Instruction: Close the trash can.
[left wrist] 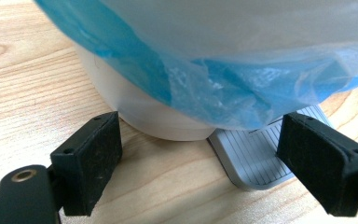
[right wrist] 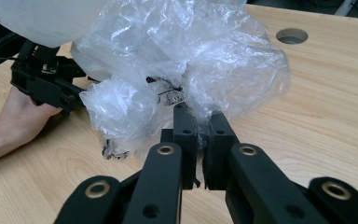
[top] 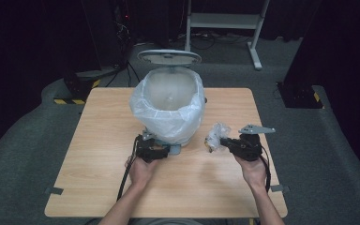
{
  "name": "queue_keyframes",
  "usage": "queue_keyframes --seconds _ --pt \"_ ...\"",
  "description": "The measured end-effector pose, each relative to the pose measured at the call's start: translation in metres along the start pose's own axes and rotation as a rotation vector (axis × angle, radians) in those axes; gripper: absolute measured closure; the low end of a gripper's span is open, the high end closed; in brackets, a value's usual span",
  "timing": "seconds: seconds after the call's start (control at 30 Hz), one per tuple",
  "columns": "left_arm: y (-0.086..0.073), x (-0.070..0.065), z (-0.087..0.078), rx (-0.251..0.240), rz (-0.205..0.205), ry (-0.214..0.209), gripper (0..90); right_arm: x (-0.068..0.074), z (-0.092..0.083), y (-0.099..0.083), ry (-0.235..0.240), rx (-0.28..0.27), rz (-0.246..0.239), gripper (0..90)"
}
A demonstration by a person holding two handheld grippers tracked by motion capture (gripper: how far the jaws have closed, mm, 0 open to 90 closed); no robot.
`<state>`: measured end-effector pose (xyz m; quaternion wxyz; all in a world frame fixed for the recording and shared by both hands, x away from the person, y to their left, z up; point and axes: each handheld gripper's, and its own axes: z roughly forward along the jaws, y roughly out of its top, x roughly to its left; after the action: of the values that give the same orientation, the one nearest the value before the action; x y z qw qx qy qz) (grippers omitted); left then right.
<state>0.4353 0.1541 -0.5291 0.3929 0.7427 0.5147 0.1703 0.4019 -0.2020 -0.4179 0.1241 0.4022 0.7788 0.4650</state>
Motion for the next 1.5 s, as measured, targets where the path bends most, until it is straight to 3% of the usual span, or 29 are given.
queue_keyframes --seconds 0.27,0.43,0.9,1.5 --pt "0.0 0.0 0.0 -0.002 0.001 0.004 14.2 0.0 -0.003 0.011 0.035 -0.016 0.036 85.9" --pt "0.0 0.0 0.0 -0.006 -0.004 0.004 14.3 0.003 -0.005 0.017 0.033 -0.013 0.017 85.9" --pt "0.0 0.0 0.0 -0.006 -0.003 0.005 14.3 0.0 -0.015 0.021 0.055 -0.026 0.027 85.9" --pt "0.0 -0.001 0.0 -0.007 -0.004 0.006 14.6 0.004 -0.023 0.053 0.099 -0.046 -0.011 85.9"
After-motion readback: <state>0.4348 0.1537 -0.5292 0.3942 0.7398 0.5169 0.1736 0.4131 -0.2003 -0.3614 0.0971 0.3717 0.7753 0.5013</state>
